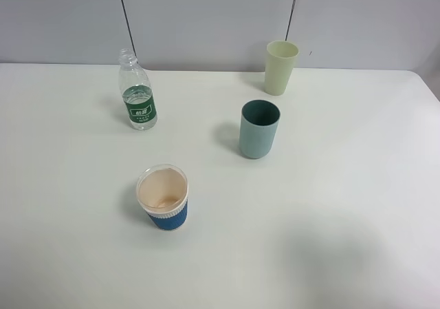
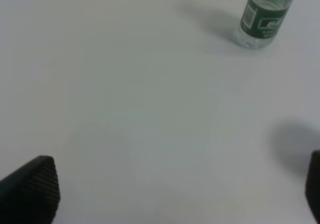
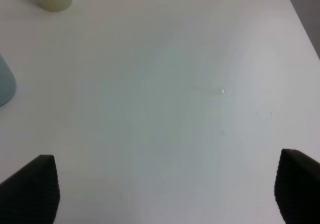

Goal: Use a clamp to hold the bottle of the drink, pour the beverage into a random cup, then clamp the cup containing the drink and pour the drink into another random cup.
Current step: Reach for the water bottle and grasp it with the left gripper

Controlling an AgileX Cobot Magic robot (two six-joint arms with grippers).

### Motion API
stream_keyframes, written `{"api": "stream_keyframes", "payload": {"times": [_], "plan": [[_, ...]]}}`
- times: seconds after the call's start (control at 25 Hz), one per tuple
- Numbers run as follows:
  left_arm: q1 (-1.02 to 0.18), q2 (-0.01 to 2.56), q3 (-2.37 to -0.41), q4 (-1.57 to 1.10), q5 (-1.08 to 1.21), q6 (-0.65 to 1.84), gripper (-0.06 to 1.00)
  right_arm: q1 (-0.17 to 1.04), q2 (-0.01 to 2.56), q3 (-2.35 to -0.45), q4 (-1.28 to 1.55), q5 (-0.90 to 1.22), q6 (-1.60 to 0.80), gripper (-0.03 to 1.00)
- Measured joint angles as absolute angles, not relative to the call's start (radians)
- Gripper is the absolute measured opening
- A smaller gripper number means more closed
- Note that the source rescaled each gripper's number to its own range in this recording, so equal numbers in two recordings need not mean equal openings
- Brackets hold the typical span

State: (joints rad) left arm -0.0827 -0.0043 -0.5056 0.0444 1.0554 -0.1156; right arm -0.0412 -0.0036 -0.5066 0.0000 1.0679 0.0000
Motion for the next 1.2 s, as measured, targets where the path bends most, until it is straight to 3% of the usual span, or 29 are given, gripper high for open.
{"api": "stream_keyframes", "payload": {"times": [1.2], "plan": [[-0.083,0.044,-0.519,0.012,1.020,-0.116,1.00,-0.041,-0.004,-0.507,-0.005,1.068,0.000,0.58]]}}
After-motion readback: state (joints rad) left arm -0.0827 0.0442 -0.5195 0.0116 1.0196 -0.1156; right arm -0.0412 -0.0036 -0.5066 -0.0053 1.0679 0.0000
